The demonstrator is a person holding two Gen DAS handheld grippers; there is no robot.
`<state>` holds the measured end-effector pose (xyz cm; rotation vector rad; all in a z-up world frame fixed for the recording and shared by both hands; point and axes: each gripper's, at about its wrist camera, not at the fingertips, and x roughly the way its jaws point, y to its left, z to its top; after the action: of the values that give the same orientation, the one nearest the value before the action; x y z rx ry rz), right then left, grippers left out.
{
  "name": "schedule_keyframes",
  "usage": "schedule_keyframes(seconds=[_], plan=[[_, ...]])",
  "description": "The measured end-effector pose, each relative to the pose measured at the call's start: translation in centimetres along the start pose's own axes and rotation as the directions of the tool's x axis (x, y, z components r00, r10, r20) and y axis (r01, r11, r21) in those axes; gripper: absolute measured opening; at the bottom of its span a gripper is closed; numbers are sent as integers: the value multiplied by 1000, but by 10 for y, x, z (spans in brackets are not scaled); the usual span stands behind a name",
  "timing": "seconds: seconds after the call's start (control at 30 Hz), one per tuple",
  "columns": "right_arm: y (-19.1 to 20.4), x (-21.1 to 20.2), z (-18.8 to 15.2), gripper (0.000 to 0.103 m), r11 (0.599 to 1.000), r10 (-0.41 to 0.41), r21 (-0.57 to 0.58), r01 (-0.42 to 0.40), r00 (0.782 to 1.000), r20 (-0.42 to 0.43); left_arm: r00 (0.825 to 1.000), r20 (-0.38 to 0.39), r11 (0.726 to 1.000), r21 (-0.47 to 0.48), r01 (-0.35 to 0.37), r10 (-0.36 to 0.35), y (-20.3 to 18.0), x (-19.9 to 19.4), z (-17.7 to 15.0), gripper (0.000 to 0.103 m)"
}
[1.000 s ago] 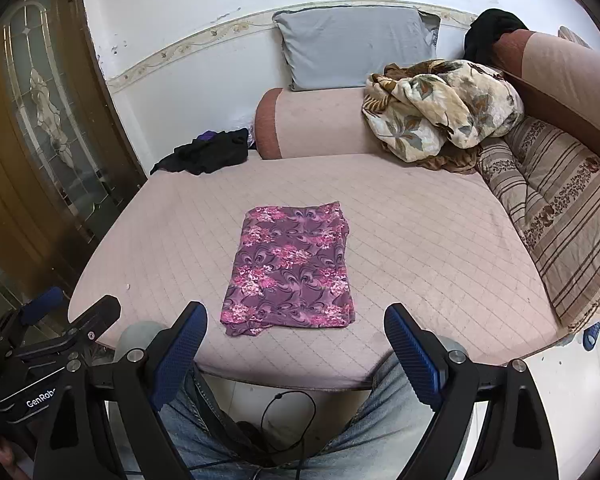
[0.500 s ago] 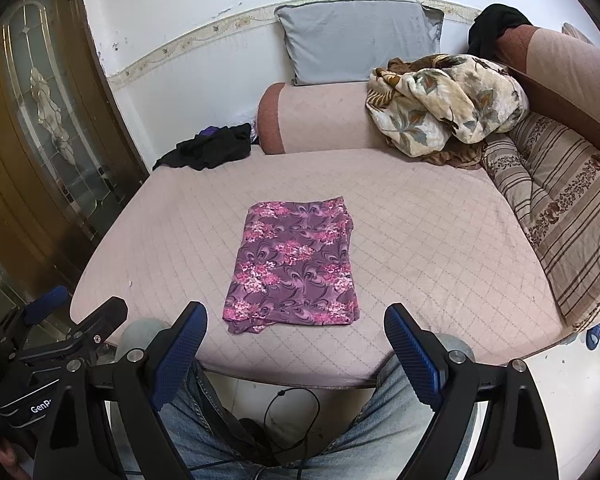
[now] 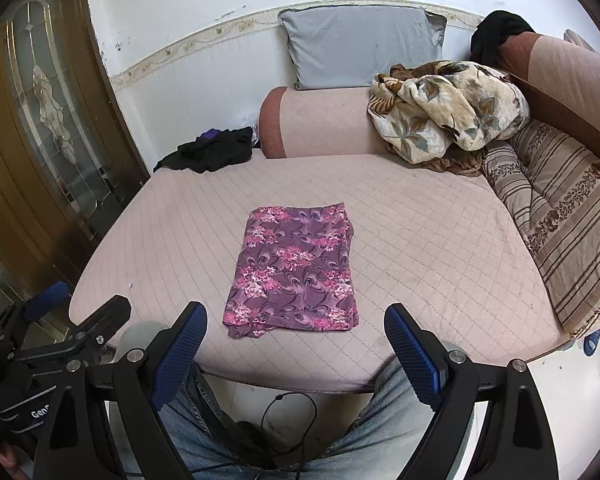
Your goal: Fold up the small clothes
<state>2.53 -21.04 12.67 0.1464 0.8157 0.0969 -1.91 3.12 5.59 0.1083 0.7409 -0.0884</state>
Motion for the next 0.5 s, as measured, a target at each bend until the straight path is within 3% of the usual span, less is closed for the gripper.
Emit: schedule_keyframes(seconds=[0.17,0.27,0.37,0.5], plan=[[-14,-17,10,93,1000,-6,30,6,1000,29,998,-64,1000,27,-8,10,0,15,15,100],[-36,-30,16,96,996,-11,91,4,998,69,998,-44,999,22,-33,33,2,18,26,100],[-57,-31,14,96,986,-60,161,51,997,52,999,-38,1000,8,-28,29,0,19,37,100],[-69,-27,11,96,975,-57,217,48,998,32,1000,-2,999,-17,-31,31,0,13,40,100]])
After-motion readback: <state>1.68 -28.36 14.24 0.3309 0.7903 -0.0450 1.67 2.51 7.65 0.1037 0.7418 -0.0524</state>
